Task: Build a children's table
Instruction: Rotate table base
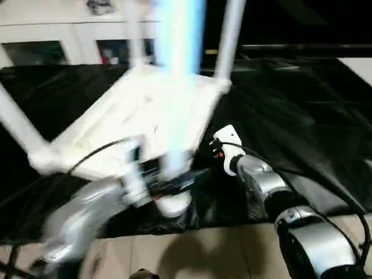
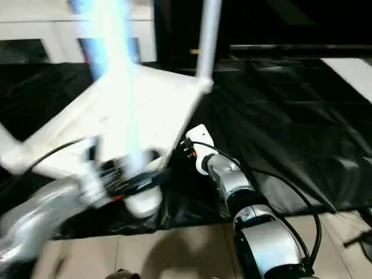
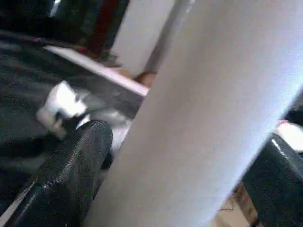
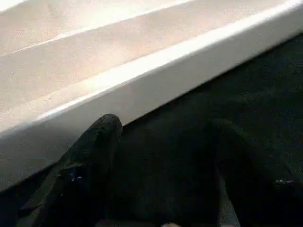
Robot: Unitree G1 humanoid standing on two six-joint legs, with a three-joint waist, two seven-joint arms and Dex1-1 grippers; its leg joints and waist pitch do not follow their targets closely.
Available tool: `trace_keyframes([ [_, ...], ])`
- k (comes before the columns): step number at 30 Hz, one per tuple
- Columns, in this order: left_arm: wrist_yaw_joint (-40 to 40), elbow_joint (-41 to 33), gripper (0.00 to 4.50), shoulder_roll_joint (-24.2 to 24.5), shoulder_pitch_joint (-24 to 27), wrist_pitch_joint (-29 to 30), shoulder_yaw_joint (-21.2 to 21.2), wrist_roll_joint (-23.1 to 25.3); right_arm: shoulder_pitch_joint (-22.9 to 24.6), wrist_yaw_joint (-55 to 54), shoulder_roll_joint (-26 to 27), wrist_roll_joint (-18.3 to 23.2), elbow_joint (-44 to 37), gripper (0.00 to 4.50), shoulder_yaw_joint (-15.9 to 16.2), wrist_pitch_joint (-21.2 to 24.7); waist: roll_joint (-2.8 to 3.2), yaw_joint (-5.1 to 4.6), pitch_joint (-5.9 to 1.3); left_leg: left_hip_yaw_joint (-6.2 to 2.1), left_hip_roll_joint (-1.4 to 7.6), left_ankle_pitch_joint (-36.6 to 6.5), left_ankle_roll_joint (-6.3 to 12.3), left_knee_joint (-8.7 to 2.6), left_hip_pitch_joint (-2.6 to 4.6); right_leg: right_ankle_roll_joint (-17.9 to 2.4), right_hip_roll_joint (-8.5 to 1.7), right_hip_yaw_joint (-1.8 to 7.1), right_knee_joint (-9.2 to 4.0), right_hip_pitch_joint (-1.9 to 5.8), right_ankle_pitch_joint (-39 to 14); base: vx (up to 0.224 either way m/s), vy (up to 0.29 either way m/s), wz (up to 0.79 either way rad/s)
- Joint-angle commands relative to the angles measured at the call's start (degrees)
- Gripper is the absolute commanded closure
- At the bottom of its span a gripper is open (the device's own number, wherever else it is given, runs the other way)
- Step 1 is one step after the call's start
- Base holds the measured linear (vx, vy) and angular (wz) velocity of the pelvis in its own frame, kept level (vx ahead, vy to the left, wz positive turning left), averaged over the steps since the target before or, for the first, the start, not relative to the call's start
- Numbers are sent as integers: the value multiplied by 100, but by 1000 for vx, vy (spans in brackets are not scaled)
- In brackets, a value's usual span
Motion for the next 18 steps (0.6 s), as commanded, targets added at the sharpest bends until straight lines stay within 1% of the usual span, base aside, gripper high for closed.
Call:
trace_keyframes([
  [1,48,32,6,-137,-207,-149,-292,105,-104,127,230,-21,19,112,88,-157,28,6,-328,-57,184,-1653,-242,-438,103,-1151,-314,261,-455,207,-1091,0,0,0],
  [2,122,292,6,-313,-400,-354,-376,314,-100,93,209,-41,37,112,80,-186,41,-34,-333,-78,176,-1528,-204,-445,50,-1196,-314,244,-426,257,-927,0,0,0],
  [3,287,646,6,-464,-614,-660,-402,622,-95,33,171,-37,42,112,29,-209,96,-46,-335,-77,172,-1539,-192,-435,66,-1209,-304,238,-433,240,-891,0,0,0],
  [4,320,726,6,-497,-659,-735,-402,688,-95,20,161,-37,45,112,16,-217,44,-70,-343,-60,172,-1521,-132,-407,93,-1269,-293,245,-449,230,-750,0,0,0],
  [5,397,976,6,-549,-795,-877,-381,836,-77,-15,113,-13,37,112,-43,-238,153,-65,-352,-81,166,-1447,-102,-403,71,-1339,-314,236,-411,260,-619,0,0,0],
  [6,463,1181,6,-571,-896,-1031,-370,989,-62,-49,72,11,37,112,-94,-257,110,-96,-351,-71,169,-1436,-74,-407,67,-1350,-293,228,-438,260,-553,0,0,0],
  [7,493,1299,6,-578,-951,-1103,-361,1058,-45,-71,42,30,41,112,-130,-271,102,-106,-364,-68,164,-1420,-31,-386,85,-1416,-285,223,-420,262,-395,0,0,0],
  [8,519,1400,6,-582,-996,-1156,-352,1110,-22,-92,12,51,36,112,-164,-279,108,-117,-369,-70,160,-1364,31,-375,74,-1472,-288,218,-404,281,-289,0,0,0],
  [9,538,1541,6,-599,-1058,-1241,-342,1180,1,-114,-19,67,42,112,-207,-296,99,-116,-373,-68,155,-1309,78,-366,67,-1504,-295,216,-401,287,-250,0,0,0],
  [10,664,1833,6,-666,-1185,-1528,-321,1378,113,-142,-98,132,-11,112,-309,-316,137,-107,-382,-67,159,-1217,146,-349,70,-1560,-305,213,-391,291,-179,0,0,0],
  [11,668,1845,6,-670,-1191,-1538,-321,1384,120,-143,-101,134,-14,112,-312,-318,138,-95,-382,-54,166,-1211,201,-334,92,-1589,-299,217,-402,266,-168,0,0,0],
  [12,921,2237,6,-779,-1365,-1888,-296,1616,304,-176,-199,197,-127,112,-402,-357,152,-82,-384,-60,169,-1190,218,-338,88,-1606,-303,211,-399,276,-166,0,0,0],
  [13,1056,2471,6,-847,-1462,-2100,-269,1750,384,-189,-240,221,-178,112,-443,-379,156,-54,-374,-55,168,-1184,250,-335,82,-1575,-302,214,-425,277,-201,0,0,0],
  [14,1056,2471,6,-847,-1462,-2100,-269,1750,384,-189,-240,221,-178,112,-443,-379,166,-16,-382,-43,193,-1296,228,-328,136,-1605,-298,217,-424,241,-228,0,0,0],
  [15,1319,2904,6,-965,-1655,-2367,-159,1872,545,-209,-320,263,-307,112,-514,-408,164,-14,-379,-55,187,-1290,226,-334,102,-1609,-304,212,-405,266,-217,0,0,0],
  [16,1476,3147,6,-1027,-1762,-2559,-89,1945,627,-203,-360,279,-384,112,-558,-430,211,2,-355,-56,182,-1418,208,-354,103,-1535,-297,204,-440,260,-424,0,0,0],
  [17,1530,3311,6,-1085,-1842,-2668,-19,1933,744,-169,-410,320,-520,112,-611,-444,198,4,-358,-62,182,-1557,162,-353,117,-1496,-306,207,-449,265,-600,0,0,0],
  [18,1487,3348,6,-1122,-1865,-2726,1,1917,841,-138,-458,339,-644,112,-635,-452,180,12,-349,-57,174,-1588,160,-362,110,-1461,-312,209,-474,271,-694,0,0,0],
])
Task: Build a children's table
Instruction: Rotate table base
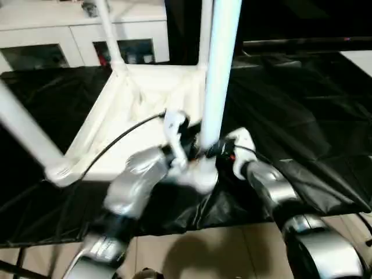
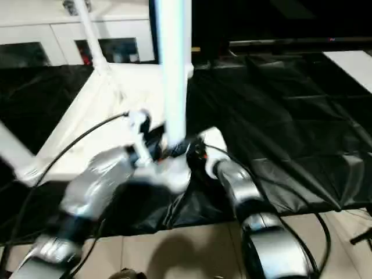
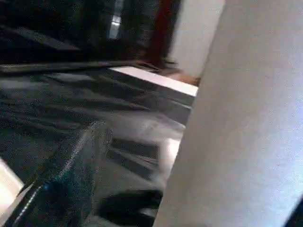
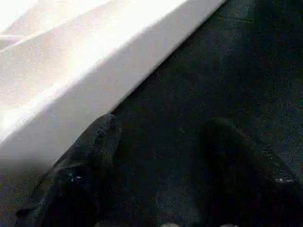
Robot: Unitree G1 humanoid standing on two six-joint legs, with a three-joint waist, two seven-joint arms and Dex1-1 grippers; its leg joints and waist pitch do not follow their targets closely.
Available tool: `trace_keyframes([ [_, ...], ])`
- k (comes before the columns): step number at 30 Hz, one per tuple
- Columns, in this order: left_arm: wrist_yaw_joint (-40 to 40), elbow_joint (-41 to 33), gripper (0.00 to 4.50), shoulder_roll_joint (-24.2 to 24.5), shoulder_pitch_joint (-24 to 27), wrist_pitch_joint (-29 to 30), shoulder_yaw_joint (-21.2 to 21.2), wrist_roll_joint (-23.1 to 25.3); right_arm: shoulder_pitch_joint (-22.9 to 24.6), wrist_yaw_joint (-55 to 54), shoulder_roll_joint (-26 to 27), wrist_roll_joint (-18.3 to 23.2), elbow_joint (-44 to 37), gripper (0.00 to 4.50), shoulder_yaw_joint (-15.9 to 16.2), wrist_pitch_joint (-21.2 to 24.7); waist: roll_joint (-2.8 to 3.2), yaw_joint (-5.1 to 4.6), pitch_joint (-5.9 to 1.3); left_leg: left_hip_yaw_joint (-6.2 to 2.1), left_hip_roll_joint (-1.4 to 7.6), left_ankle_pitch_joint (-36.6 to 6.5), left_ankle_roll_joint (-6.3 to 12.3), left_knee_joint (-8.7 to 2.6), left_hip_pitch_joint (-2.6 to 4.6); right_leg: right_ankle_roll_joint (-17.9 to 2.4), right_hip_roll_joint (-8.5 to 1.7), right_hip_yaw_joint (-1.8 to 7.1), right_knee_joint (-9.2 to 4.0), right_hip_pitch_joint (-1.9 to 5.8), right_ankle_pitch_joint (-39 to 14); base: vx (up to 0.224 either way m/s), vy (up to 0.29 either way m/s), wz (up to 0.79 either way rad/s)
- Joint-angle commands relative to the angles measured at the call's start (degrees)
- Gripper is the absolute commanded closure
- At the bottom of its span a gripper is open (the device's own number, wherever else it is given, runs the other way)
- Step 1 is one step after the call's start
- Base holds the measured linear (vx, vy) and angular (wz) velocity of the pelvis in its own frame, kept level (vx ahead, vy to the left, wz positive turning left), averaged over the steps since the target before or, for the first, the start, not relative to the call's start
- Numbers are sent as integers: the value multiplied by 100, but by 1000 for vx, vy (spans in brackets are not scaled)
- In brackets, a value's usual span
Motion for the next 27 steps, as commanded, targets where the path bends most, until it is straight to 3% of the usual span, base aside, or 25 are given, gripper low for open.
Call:
trace_keyframes([
  [1,106,199,6,-4,-49,-182,189,76,179,35,-146,90,-249,112,-109,-28,1,11,-371,-56,185,-1637,145,-391,115,-1390,-305,220,-497,257,-805,0,0,0],
  [5,-389,-173,6,-146,130,-223,154,-149,766,283,-432,203,-1143,112,-193,7,0,76,-399,-57,188,-1308,303,-353,71,-1419,-317,221,-464,275,-568,0,0,0],
  [6,-381,-271,6,-136,206,-284,148,-145,926,359,-498,251,-1418,112,-204,56,50,76,-394,-61,184,-1315,331,-356,68,-1420,-309,215,-467,273,-568,0,0,0],
  [8,-358,-362,6,-112,297,-335,151,-145,1086,433,-561,303,-1697,112,-221,116,32,63,-403,-60,188,-1318,406,-351,60,-1388,-301,205,-477,273,-565,0,0,0],
  [9,-350,-445,6,-85,369,-335,159,-155,1168,473,-592,330,-1843,112,-230,145,79,59,-397,-66,187,-1338,406,-354,59,-1385,-301,202,-474,269,-606,0,0,0],
  [10,-349,-582,6,-20,510,-347,172,-166,1313,536,-642,374,-2105,112,-244,198,48,41,-384,-63,185,-1408,412,-362,47,-1359,-298,198,-498,265,-765,0,0,0],
  [14,-475,-1139,6,391,1284,-350,215,-129,1942,770,-798,553,-3224,112,-240,469,91,39,-370,-81,203,-1441,468,-393,32,-1108,-298,210,-537,259,-1098,0,0,0],
  [19,-428,-1798,6,684,2193,-215,434,-93,2541,810,-874,782,-4332,112,-221,896,136,22,-343,-85,232,-1722,337,-452,69,-941,-276,216,-586,184,-1572,0,0,0],
  [21,-346,-1981,6,743,2450,-292,469,-10,2706,823,-884,825,-4614,112,-215,1027,90,15,-329,-84,233,-1814,266,-476,74,-871,-265,224,-616,168,-1706,0,0,0],
  [22,-230,-2293,6,820,2778,-238,519,-21,2893,836,-890,871,-4966,112,-185,1205,125,17,-320,-84,233,-1903,225,-485,88,-846,-274,229,-624,147,-1827,0,0,0],
  [23,-76,-2573,6,862,3078,-172,602,-25,3050,829,-894,904,-5232,112,-160,1332,64,22,-310,-93,252,-1901,226,-504,63,-783,-285,239,-626,170,-1808,0,0,0],
  [25,97,-2740,6,894,3272,-142,656,17,3163,792,-899,930,-5424,112,-149,1444,94,20,-312,-84,230,-1869,219,-498,73,-712,-267,240,-632,145,-1827,0,0,0],
  [27,410,-2807,6,907,3412,-127,712,246,3270,701,-884,934,-5597,112,-146,1567,82,21,-306,-81,225,-1827,205,-505,62,-674,-264,242,-645,148,-1807,0,0,0],
])
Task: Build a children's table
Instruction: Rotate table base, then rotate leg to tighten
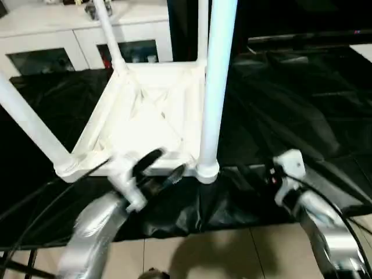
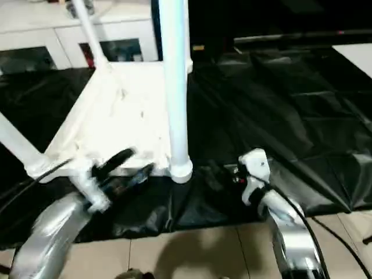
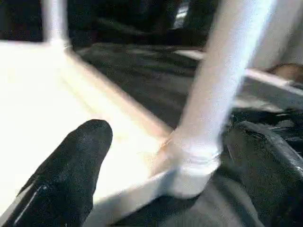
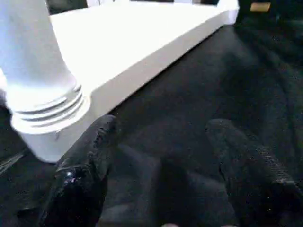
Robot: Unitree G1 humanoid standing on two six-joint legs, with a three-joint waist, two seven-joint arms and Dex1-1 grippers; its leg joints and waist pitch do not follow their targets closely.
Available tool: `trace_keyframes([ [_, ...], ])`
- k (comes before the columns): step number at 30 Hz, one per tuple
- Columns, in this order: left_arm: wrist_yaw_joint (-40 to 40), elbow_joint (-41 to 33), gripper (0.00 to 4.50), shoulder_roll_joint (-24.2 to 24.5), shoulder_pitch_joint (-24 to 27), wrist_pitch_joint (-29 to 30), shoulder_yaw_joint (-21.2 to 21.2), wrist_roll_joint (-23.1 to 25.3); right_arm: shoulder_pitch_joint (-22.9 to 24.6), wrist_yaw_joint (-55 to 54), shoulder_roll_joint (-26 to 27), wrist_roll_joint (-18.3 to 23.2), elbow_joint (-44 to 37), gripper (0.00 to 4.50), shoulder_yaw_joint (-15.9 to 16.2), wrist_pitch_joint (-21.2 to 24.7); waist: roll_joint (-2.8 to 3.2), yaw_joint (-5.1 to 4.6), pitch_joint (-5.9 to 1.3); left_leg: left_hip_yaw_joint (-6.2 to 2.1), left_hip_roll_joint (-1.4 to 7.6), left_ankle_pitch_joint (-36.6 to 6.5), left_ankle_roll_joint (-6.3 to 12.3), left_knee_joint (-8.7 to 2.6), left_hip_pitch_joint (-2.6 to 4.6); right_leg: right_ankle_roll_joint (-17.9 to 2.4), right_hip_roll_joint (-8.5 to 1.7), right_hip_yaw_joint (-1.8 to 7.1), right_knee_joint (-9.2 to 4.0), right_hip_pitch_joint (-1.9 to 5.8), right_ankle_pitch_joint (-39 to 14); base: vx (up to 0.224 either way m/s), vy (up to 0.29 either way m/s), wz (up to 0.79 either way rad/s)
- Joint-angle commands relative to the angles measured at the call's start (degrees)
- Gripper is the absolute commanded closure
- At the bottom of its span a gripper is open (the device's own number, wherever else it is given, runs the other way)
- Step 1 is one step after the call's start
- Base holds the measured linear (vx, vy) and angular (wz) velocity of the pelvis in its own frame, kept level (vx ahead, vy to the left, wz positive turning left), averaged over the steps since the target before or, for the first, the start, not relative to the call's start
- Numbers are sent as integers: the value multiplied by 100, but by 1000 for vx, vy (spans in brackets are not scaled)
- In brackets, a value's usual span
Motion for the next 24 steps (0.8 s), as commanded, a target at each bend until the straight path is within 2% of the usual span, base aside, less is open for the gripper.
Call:
trace_keyframes([
  [1,334,-114,6,42,8,71,86,316,72,-99,15,25,-306,112,84,192,-117,-10,-288,-73,225,-1826,180,-421,107,-730,-268,257,-563,117,-1817,0,0,0],
  [3,419,-61,6,22,2,-9,94,433,123,-151,39,-1,-391,112,125,249,-127,-13,-275,-78,213,-1756,162,-430,83,-665,-277,257,-573,134,-1872,0,0,0],
  [4,537,16,6,-15,-107,-44,71,570,146,-278,87,-80,-481,112,155,304,-155,-20,-272,-79,214,-1720,150,-435,70,-598,-273,257,-583,135,-1896,0,0,0],
  [6,993,295,6,-26,-432,-130,55,1021,107,-484,217,-90,-622,112,121,384,-126,-16,-279,-80,208,-1714,107,-431,89,-573,-270,260,-581,112,-1894,0,0,0],
  [7,1117,474,6,-29,-628,-100,68,1088,42,-612,317,-46,-651,112,62,400,-139,-18,-286,-83,200,-1743,61,-426,105,-522,-268,260,-579,113,-1877,0,0,0],
  [8,1231,633,6,26,-820,-70,30,1214,-29,-748,407,-15,-686,112,9,450,-116,-28,-291,-90,184,-1745,20,-434,108,-482,-260,253,-573,109,-1855,0,0,0],
  [10,1198,789,6,108,-1033,-25,-47,1268,-119,-920,484,-45,-721,112,-34,508,-120,-27,-309,-117,196,-1665,-19,-444,94,-507,-277,246,-545,137,-1685,0,0,0],
  [11,992,869,6,163,-1155,24,-113,1204,-172,-964,496,-80,-716,112,-29,520,-143,-27,-321,-111,191,-1576,-19,-433,95,-571,-278,254,-522,133,-1528,0,0,0],
  [12,451,1061,6,357,-1393,-44,-305,1213,-255,-955,492,-93,-680,112,11,534,-190,-39,-332,-105,192,-1509,-6,-427,84,-601,-272,255,-508,147,-1399,0,0,0],
  [13,30,1194,6,507,-1550,-38,-419,1181,-294,-931,479,-86,-647,112,34,537,-165,-14,-348,-95,179,-1403,33,-410,102,-635,-275,266,-496,127,-1279,0,0,0],
  [16,-985,1564,6,975,-1918,-293,-709,1318,-329,-856,405,-127,-576,112,98,523,-131,-21,-379,-96,166,-1101,80,-383,102,-753,-270,258,-443,152,-690,0,0,0],
  [17,-1306,1731,6,1125,-2061,-284,-775,1335,-335,-794,354,-118,-561,112,110,569,-85,-36,-410,-95,172,-981,72,-358,111,-858,-270,254,-370,170,-297,0,0,0],
  [18,-1471,1855,6,1200,-2156,-274,-812,1341,-337,-765,333,-116,-565,112,112,614,-112,-38,-395,-86,160,-951,91,-356,106,-889,-265,250,-390,169,-212,0,0,0],
  [19,-1491,1870,6,1209,-2167,-272,-817,1342,-337,-761,330,-116,-565,112,113,619,-120,-32,-418,-84,153,-861,126,-338,115,-975,-263,247,-350,190,7,0,0,0],
  [20,-2046,2324,6,1453,-2508,-263,-969,1380,-266,-536,128,-59,-654,112,130,750,49,-40,-412,-85,144,-912,112,-327,132,-1032,-262,234,-366,179,100,0,0,0],
  [21,-2232,2515,6,1528,-2648,-269,-1029,1421,-233,-430,44,-10,-700,112,126,799,-11,-50,-404,-74,137,-987,113,-327,137,-1040,-246,235,-384,185,63,0,0,0],
  [22,-2413,2824,6,1577,-2848,-354,-1120,1492,-169,-254,-94,26,-717,112,131,777,139,-34,-408,-81,126,-1124,86,-318,159,-1074,-255,232,-373,192,17,0,0,0],
  [23,-2456,2986,22,1568,-2939,-424,-1170,1537,-131,-158,-164,37,-695,112,128,725,43,-48,-391,-73,142,-1361,52,-328,156,-1118,-269,237,-396,217,-122,0,0,0],
  [24,-2578,3389,33,1537,-3185,-535,-1294,1661,-50,-47,-323,13,-736,112,138,767,-8,-51,-396,-81,151,-1353,58,-333,133,-1150,-290,237,-379,249,-147,0,0,0],
])
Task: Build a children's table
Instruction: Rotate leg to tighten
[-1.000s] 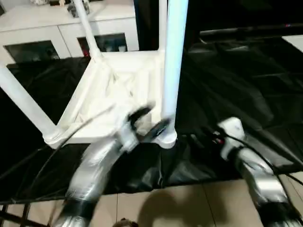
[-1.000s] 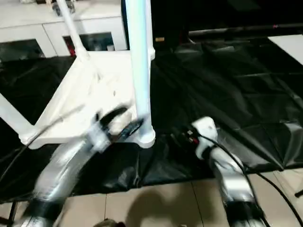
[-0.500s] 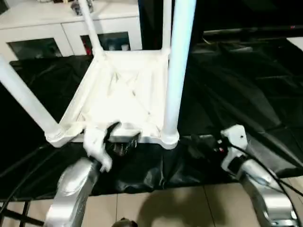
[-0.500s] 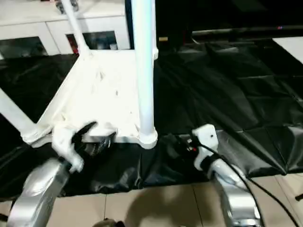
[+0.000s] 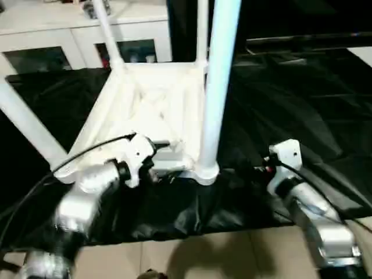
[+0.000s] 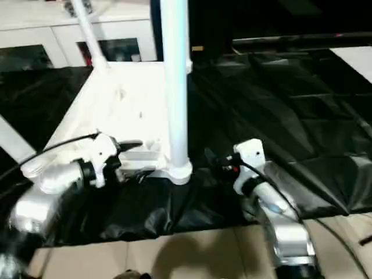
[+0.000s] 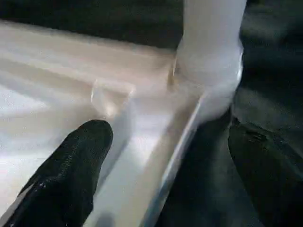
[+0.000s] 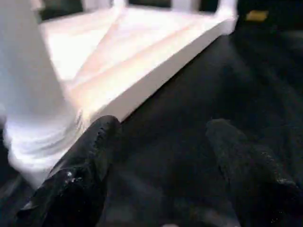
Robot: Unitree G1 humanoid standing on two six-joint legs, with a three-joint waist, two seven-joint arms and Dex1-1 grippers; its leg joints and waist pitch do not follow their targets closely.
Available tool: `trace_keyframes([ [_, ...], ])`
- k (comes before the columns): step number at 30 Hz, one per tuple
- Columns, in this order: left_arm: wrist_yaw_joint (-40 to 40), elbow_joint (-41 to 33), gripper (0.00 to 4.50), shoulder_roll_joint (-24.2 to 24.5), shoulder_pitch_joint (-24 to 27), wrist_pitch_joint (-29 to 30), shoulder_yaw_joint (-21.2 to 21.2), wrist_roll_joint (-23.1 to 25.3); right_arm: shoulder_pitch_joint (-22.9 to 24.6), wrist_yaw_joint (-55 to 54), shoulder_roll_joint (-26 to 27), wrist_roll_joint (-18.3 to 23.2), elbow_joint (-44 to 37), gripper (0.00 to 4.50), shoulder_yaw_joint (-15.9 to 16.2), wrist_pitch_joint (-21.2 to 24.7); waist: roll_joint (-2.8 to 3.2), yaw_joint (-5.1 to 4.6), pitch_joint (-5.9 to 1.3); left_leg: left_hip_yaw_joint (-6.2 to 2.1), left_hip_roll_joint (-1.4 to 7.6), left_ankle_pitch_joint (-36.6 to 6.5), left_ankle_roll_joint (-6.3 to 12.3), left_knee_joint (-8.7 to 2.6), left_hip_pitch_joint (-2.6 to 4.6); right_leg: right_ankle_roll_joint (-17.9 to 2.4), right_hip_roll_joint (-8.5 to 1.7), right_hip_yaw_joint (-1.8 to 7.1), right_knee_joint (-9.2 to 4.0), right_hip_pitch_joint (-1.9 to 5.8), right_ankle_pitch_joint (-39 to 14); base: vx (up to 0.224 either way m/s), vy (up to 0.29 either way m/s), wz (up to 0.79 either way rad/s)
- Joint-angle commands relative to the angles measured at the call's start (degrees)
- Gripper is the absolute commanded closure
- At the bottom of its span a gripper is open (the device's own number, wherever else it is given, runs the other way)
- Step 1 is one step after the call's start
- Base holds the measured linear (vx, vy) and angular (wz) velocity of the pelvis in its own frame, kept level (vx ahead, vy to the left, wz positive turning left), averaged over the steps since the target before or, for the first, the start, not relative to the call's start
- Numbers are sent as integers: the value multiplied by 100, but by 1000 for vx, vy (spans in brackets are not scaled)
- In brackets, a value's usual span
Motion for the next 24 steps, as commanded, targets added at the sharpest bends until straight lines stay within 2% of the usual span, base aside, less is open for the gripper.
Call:
trace_keyframes([
  [1,-223,395,33,-43,-227,-177,-206,186,66,193,-127,11,-178,112,35,97,-72,-34,-346,-72,158,-1346,107,-332,132,-1135,-281,222,-414,239,-421,0,0,0],
  [3,-304,737,53,-124,-466,-310,-318,329,144,361,-279,135,-341,112,-7,235,-32,-29,-360,-86,174,-1235,180,-323,106,-1150,-321,225,-406,260,-567,0,0,0],
  [4,-262,1076,66,-275,-684,-411,-324,396,183,542,-360,306,-446,112,-54,295,58,-30,-358,-96,179,-1235,211,-317,105,-1156,-320,219,-409,250,-612,0,0,0],
  [5,-321,1282,75,-361,-808,-433,-297,359,212,642,-443,307,-484,112,-19,314,63,-45,-360,-105,193,-1323,217,-313,108,-1180,-320,218,-410,258,-609,0,0,0],
  [6,-360,1419,82,-421,-893,-444,-282,330,228,713,-506,298,-498,112,4,323,36,-67,-349,-98,182,-1346,229,-320,91,-1182,-311,211,-432,267,-637,0,0,0],
  [9,-565,1857,91,-552,-1139,-459,-255,250,289,925,-687,336,-588,112,63,378,37,-99,-367,-99,164,-1265,303,-293,73,-1257,-320,198,-428,284,-629,0,0,0],
  [10,-592,2118,91,-581,-1254,-554,-280,318,338,1015,-754,393,-679,112,75,428,89,-128,-365,-92,149,-1280,340,-276,83,-1272,-310,192,-446,272,-674,0,0,0],
  [12,-606,2348,127,-612,-1353,-657,-299,385,368,1086,-800,433,-735,112,73,468,50,-159,-362,-94,142,-1258,418,-272,63,-1258,-299,184,-467,290,-677,0,0,0],
  [13,-644,2536,129,-626,-1435,-663,-332,452,406,1131,-839,455,-798,112,70,506,89,-165,-376,-103,140,-1188,461,-263,58,-1268,-306,178,-447,298,-634,0,0,0],
  [14,-632,2703,129,-650,-1508,-714,-352,516,427,1158,-872,467,-820,112,64,519,82,-173,-383,-108,152,-1170,474,-264,60,-1279,-308,172,-443,300,-605,0,0,0],
  [16,-665,2876,166,-673,-1590,-713,-382,579,460,1162,-892,480,-865,112,62,539,152,-210,-384,-117,151,-1197,485,-256,62,-1321,-307,163,-440,296,-610,0,0,0],
  [17,-659,2919,166,-672,-1610,-736,-403,615,471,1157,-889,483,-884,112,66,546,139,-223,-381,-120,160,-1222,492,-265,62,-1349,-299,160,-447,292,-572,0,0,0],
  [20,-674,3084,182,-672,-1682,-789,-443,688,513,1180,-888,491,-928,112,86,558,164,-236,-381,-121,164,-1286,492,-269,68,-1399,-304,161,-446,295,-567,0,0,0],
  [22,-667,3261,207,-665,-1769,-856,-445,730,555,1201,-899,504,-983,112,109,577,168,-237,-377,-122,168,-1293,506,-271,67,-1409,-304,161,-450,293,-525,0,0,0],
  [24,-672,3450,214,-678,-1859,-953,-419,776,572,1209,-912,508,-1007,112,112,597,162,-238,-383,-119,163,-1330,498,-269,77,-1398,-302,158,-451,294,-554,0,0,0],
])
